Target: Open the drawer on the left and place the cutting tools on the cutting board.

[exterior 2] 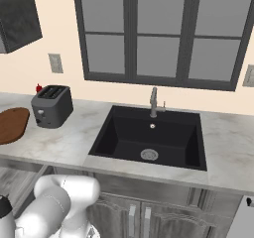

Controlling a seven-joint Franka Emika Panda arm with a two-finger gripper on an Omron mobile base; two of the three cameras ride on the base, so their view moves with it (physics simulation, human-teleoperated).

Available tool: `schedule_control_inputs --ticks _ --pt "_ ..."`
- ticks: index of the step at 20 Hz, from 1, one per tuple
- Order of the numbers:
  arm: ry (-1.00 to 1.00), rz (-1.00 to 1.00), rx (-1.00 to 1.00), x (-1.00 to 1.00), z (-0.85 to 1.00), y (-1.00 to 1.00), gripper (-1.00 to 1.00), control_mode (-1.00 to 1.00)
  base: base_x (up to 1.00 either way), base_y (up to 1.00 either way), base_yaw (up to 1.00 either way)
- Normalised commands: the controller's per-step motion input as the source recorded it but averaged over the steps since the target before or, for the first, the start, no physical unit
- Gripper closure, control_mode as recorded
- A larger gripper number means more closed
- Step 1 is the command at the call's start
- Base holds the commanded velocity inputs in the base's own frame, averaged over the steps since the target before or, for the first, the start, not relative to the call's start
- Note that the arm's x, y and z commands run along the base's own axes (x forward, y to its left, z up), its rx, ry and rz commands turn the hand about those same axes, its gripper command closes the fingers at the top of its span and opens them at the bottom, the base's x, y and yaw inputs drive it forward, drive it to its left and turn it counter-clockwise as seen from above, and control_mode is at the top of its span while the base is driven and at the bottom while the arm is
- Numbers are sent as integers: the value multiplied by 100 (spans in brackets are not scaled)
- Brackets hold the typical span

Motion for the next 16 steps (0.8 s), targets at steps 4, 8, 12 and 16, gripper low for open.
schedule_control_inputs --ticks 4,8,12,16 --pt "0 0 0 13 -9 16 -100 -100 0 0 0" --pt "0 0 0 16 -1 13 -100 -100 0 0 0" --pt "0 0 0 0 -2 1 -100 -100 0 0 0" --pt "1 0 0 -7 -12 0 -100 -100 0 0 0"
